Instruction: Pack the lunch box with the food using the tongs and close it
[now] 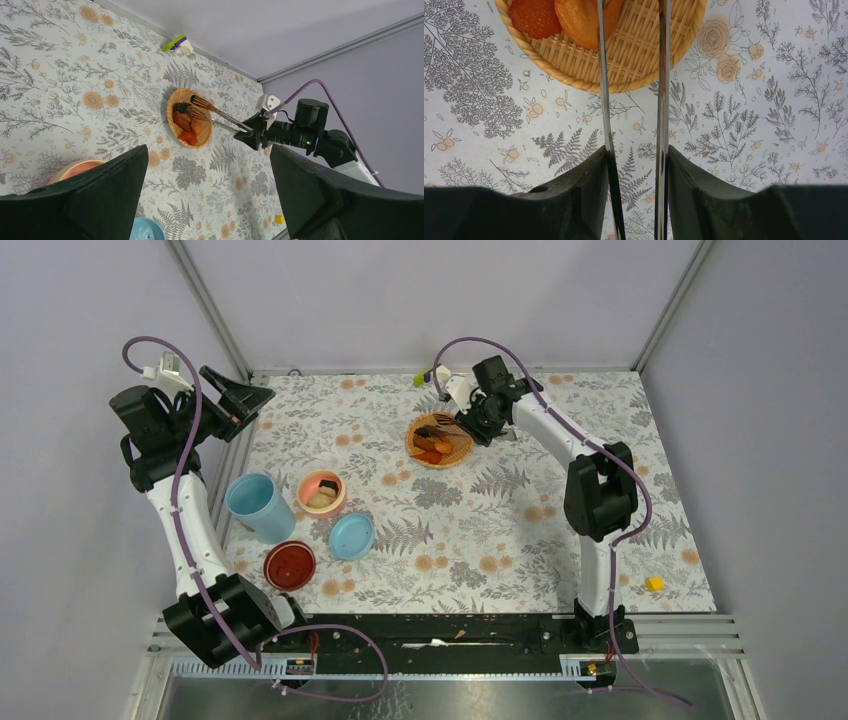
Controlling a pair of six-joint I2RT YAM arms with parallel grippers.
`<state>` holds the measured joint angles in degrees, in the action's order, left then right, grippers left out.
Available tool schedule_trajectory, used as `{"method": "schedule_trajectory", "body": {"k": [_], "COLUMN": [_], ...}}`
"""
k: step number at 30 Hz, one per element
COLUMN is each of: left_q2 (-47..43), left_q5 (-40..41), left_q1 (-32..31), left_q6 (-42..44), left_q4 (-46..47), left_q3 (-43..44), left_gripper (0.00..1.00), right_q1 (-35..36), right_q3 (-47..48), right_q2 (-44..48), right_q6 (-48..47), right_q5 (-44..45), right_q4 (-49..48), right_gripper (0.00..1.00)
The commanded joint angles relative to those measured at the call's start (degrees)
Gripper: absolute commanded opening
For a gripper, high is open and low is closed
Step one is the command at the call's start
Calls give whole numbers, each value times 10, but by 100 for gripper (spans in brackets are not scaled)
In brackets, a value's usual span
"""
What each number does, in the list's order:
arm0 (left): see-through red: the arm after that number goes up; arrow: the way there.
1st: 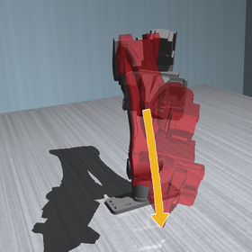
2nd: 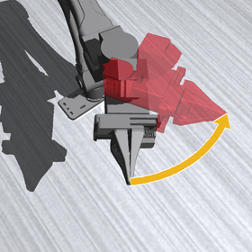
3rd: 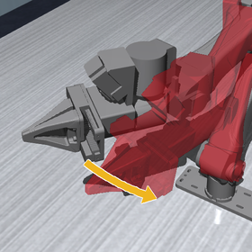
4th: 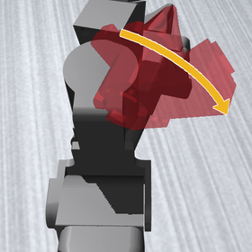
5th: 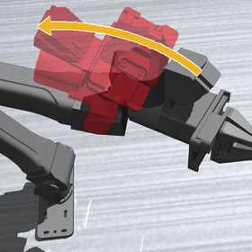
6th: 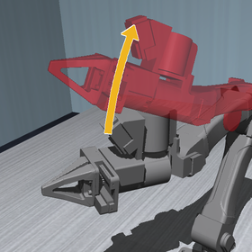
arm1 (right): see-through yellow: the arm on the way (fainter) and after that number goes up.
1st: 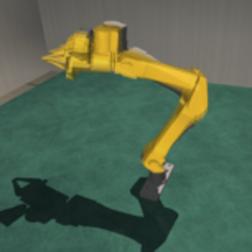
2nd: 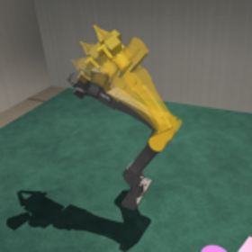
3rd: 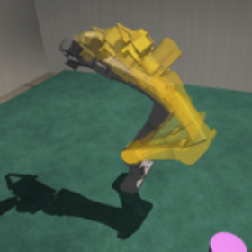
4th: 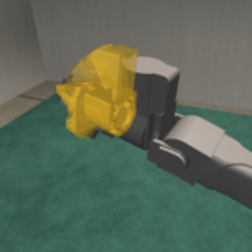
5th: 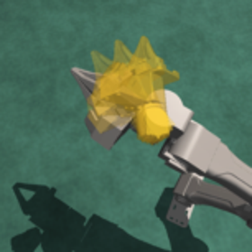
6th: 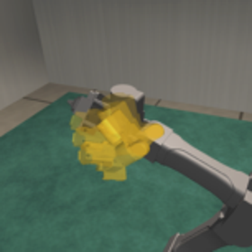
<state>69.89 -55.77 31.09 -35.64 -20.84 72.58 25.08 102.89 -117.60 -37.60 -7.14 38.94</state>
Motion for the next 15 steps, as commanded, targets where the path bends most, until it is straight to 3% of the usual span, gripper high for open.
{"method": "schedule_trajectory", "body": {"k": [1, 15], "left_q2": [0, -2], "left_q5": [-15, -15], "left_q1": [3, 3], "left_q6": [-9, -15], "left_q4": [37, 43], "left_q3": [4, 1], "left_gripper": [99, 99], "right_q1": [2, 2], "right_q3": [20, 71], "right_q2": [2, -40], "right_q6": [-15, -25], "right_q5": [-15, -41], "right_q4": [-9, 23], "right_gripper": [49, 49]}}
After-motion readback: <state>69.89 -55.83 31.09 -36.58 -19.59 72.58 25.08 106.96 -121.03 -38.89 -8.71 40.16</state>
